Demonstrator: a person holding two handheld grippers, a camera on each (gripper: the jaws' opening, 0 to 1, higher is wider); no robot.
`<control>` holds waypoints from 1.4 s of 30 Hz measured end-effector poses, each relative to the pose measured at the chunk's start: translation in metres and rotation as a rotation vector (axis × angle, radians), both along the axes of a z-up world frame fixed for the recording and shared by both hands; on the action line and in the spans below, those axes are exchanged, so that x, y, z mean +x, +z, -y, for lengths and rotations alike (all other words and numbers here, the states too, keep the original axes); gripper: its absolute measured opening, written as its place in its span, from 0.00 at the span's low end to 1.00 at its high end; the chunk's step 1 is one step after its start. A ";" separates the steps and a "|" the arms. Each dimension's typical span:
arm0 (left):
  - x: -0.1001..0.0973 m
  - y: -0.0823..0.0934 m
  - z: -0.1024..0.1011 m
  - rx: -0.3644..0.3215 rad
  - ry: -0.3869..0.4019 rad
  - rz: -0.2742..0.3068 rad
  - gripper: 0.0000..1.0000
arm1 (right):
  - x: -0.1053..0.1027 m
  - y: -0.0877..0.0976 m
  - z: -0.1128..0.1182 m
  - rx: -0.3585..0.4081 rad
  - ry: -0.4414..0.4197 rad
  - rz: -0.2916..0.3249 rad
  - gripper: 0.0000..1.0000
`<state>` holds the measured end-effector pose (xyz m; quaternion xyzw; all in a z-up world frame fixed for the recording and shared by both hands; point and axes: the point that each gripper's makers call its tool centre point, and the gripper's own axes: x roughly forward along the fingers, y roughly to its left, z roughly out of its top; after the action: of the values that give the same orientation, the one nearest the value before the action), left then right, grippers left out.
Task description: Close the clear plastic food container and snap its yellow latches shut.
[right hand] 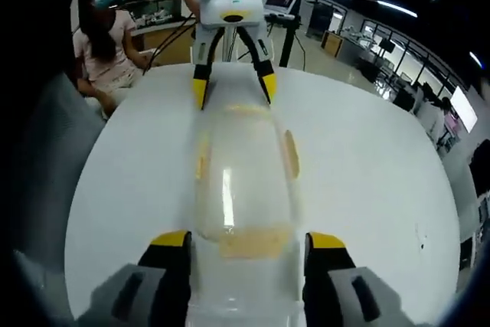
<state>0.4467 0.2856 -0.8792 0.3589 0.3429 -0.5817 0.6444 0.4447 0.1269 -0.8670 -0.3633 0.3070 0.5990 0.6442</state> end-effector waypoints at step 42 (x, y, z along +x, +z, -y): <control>0.010 -0.005 -0.010 0.142 -0.097 -0.042 0.39 | 0.013 -0.018 -0.013 -0.245 0.153 0.030 0.41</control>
<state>0.4570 0.2958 -0.8839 0.4076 0.3789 -0.5939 0.5810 0.4575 0.1399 -0.8847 -0.4705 0.3397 0.5989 0.5518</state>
